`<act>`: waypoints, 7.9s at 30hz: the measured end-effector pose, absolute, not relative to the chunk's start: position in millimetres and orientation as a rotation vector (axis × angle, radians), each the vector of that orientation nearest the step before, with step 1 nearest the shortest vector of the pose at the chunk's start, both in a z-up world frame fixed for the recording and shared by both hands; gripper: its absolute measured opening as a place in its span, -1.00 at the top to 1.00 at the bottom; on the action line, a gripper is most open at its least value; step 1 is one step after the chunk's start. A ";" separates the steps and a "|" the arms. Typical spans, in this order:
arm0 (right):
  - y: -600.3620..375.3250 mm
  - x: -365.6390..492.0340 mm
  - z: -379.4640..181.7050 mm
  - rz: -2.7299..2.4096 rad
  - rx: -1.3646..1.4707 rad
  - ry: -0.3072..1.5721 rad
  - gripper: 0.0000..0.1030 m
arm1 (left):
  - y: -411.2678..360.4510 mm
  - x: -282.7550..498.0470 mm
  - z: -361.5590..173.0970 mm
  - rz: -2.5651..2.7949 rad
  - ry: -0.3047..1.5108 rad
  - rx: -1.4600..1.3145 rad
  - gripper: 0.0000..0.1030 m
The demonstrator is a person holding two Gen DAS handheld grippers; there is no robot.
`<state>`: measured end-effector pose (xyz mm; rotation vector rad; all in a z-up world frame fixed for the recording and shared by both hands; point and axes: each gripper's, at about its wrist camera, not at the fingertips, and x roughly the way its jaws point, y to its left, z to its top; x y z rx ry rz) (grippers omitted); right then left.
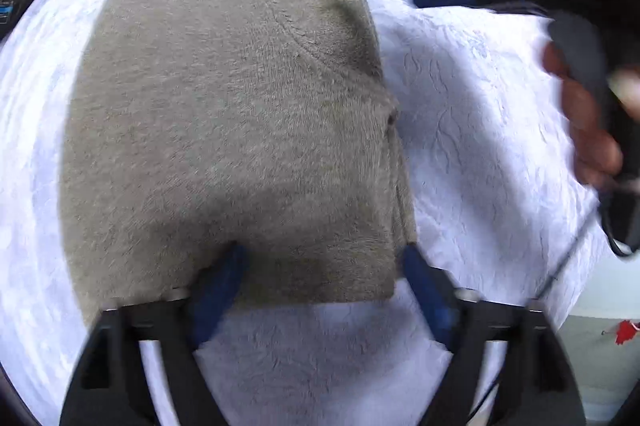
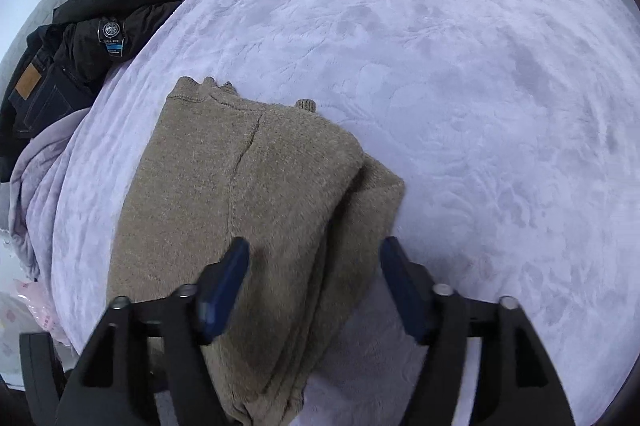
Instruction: Fold small clothes
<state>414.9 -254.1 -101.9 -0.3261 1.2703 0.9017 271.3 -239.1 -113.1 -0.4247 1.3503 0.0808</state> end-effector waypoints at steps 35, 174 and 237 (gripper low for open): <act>-202.4 362.8 -65.7 1.079 -0.566 1.171 -0.48 | -62.9 302.9 -122.9 0.416 1.253 -0.578 -0.67; -290.4 135.5 -90.6 1.157 -0.353 1.511 -0.33 | -140.9 52.1 -127.3 0.175 1.491 -0.273 -0.98; -226.5 182.9 -79.2 0.824 -0.782 1.179 -0.65 | -73.2 91.7 -145.6 0.290 1.499 -0.495 -1.00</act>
